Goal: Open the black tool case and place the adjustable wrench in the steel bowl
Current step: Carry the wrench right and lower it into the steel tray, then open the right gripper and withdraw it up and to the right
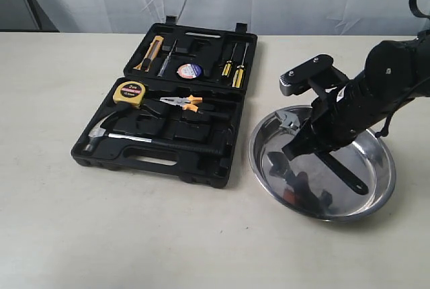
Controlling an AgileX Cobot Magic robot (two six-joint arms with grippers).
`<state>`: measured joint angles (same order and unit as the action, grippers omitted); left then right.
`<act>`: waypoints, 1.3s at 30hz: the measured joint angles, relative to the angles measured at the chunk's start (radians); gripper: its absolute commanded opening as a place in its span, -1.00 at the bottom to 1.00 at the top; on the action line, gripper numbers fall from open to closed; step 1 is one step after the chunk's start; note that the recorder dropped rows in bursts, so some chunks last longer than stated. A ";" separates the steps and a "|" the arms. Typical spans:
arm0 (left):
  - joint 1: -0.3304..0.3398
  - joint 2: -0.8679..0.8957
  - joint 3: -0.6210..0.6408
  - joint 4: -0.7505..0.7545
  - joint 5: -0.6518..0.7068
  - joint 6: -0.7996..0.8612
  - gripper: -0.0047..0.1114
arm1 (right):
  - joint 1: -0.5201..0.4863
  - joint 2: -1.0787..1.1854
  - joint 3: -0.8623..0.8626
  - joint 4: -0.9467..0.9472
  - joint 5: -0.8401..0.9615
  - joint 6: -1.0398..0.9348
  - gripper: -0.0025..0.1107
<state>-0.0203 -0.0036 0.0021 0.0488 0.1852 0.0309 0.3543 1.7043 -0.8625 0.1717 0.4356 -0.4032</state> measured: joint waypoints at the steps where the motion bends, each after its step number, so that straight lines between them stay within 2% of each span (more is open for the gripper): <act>1: 0.000 0.000 0.000 0.000 0.000 0.000 -0.91 | 0.000 0.000 0.000 -0.005 0.003 0.000 -0.97; 7: 0.000 0.000 0.000 0.000 0.000 0.000 -0.91 | 0.000 0.000 0.000 -0.009 0.004 0.018 -0.92; 9: 0.000 0.000 0.000 0.000 0.000 0.000 -0.91 | 0.000 0.000 0.000 -0.009 0.004 0.037 -0.60; 12: 0.000 0.000 0.000 0.000 0.000 0.000 -0.91 | 0.000 0.000 0.000 -0.009 0.004 0.057 -0.21; 14: 0.000 0.000 0.000 0.000 0.000 0.000 -0.91 | 0.000 0.000 0.000 -0.015 0.009 0.060 -0.16; 18: 0.000 0.000 0.000 0.000 0.000 0.000 -0.91 | 0.000 -0.002 0.000 -0.045 0.026 0.073 -0.20; 20: 0.000 0.000 0.000 0.000 0.000 0.000 -0.91 | 0.000 -0.002 0.000 -0.058 0.026 0.087 -0.30; 22: 0.000 0.000 0.000 0.000 0.000 0.000 -0.91 | -0.001 -0.003 0.000 -0.058 0.026 0.097 -0.57; 24: 0.000 0.000 0.000 0.000 0.000 0.000 -0.91 | -0.001 -0.010 0.000 -0.050 0.026 0.104 -0.96; 30: 0.000 0.000 0.000 0.000 0.000 0.000 -0.91 | -0.001 -0.132 0.021 0.033 -0.028 0.110 -0.96; 35: 0.000 0.000 0.000 0.000 0.000 0.000 -0.91 | -0.001 -0.386 0.127 0.060 -0.063 0.135 -0.96; 39: 0.000 0.000 0.000 0.000 0.000 0.000 -0.91 | -0.001 -0.565 0.184 0.066 -0.015 0.171 -0.96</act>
<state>-0.0203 -0.0036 0.0021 0.0488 0.1852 0.0309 0.3534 1.1397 -0.6788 0.2372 0.4209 -0.2320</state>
